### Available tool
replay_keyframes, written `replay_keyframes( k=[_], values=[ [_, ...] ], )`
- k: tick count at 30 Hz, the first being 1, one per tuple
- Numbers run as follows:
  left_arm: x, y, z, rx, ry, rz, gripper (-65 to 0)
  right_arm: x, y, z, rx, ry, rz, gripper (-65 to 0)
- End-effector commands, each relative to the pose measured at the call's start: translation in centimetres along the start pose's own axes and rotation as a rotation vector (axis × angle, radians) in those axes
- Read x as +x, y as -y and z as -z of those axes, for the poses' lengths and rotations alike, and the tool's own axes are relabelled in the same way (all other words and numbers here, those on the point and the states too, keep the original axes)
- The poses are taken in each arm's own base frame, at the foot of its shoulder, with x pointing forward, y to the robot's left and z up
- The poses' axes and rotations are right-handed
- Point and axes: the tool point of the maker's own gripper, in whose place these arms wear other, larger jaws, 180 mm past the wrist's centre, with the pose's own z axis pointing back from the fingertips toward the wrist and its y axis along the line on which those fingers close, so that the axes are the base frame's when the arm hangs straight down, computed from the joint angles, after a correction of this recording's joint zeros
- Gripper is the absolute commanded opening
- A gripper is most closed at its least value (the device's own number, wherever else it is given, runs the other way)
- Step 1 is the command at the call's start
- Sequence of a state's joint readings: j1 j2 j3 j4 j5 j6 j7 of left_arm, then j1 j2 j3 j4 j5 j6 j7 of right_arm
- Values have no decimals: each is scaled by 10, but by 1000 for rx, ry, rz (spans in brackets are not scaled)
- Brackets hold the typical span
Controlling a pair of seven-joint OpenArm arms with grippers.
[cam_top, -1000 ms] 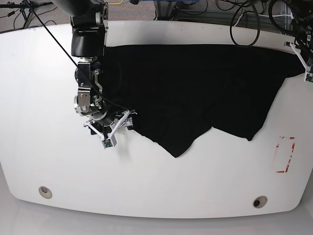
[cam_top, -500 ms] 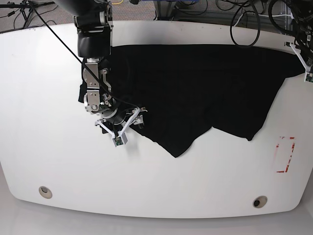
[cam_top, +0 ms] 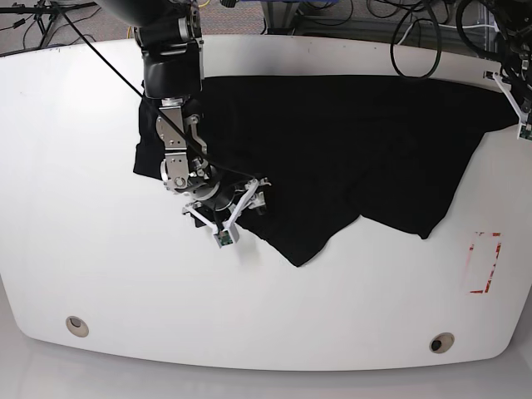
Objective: Fold the T-shirt properly
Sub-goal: 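Move the right gripper along the shirt edge and regrasp it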
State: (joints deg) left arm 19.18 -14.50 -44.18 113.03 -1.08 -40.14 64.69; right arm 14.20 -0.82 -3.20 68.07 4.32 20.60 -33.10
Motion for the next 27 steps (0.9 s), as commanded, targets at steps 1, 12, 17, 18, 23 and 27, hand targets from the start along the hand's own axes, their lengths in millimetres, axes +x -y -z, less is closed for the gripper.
replay_keyframes(
  k=[1,12,17,18,23,27],
  values=[
    [6,-9,-4,29,19,9,-650,-7,-6,0,16,-29,-11,-184],
    [6,-9,-4,28,18,9,-650,-9,-5,0,13,-31,-13,-189],
    [6,-9,-4,28,19,8,-650,-3,-4,0,9,2,-20,-382],
    [6,-9,-4,28,19,8,-650,-1,-4,1,9,8,-22,-442],
    [6,-9,-4,28,19,8,-650,1,-3,0,8,15,-26,-650],
    [7,-9,-4,28,21,9,-650,8,-4,-3,5,37,-33,-650]
  ],
)
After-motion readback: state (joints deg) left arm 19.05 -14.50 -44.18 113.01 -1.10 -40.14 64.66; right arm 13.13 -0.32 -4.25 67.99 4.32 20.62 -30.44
